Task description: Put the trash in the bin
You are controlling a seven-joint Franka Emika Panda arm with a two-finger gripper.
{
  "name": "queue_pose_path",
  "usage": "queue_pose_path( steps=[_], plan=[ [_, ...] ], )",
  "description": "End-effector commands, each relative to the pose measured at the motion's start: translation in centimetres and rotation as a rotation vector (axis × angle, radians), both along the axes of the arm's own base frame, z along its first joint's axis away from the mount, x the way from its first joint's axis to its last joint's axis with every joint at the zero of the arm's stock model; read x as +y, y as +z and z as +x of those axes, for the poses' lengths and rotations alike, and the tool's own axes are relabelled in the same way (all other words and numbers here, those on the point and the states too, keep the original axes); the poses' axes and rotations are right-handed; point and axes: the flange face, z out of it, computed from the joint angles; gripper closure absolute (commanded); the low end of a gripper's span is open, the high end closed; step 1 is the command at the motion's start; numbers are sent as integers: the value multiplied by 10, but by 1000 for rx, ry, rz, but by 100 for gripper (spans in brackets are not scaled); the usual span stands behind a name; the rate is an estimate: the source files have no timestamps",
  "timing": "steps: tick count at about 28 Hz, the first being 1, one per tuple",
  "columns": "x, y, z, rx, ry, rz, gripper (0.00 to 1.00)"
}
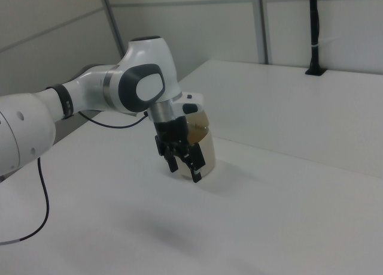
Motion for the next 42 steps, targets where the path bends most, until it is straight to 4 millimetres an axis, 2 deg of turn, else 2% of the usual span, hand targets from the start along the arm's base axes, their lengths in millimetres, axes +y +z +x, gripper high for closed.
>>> queue_pose_path(
  steps=[1, 2, 8, 11, 18, 24, 42],
  plan=[
    [-34, 19, -16, 23, 16, 23, 0],
    [-44, 24, -19, 25, 19, 24, 0],
    [-57, 38, -26, 18, 20, 27, 0],
    [-57, 36, -26, 22, 22, 27, 0],
    [-78, 39, -29, 15, -12, 27, 0],
    [-87, 42, -30, 9, -5, 25, 0],
    [-83, 38, -28, 7, 1, 26, 0]
  ],
)
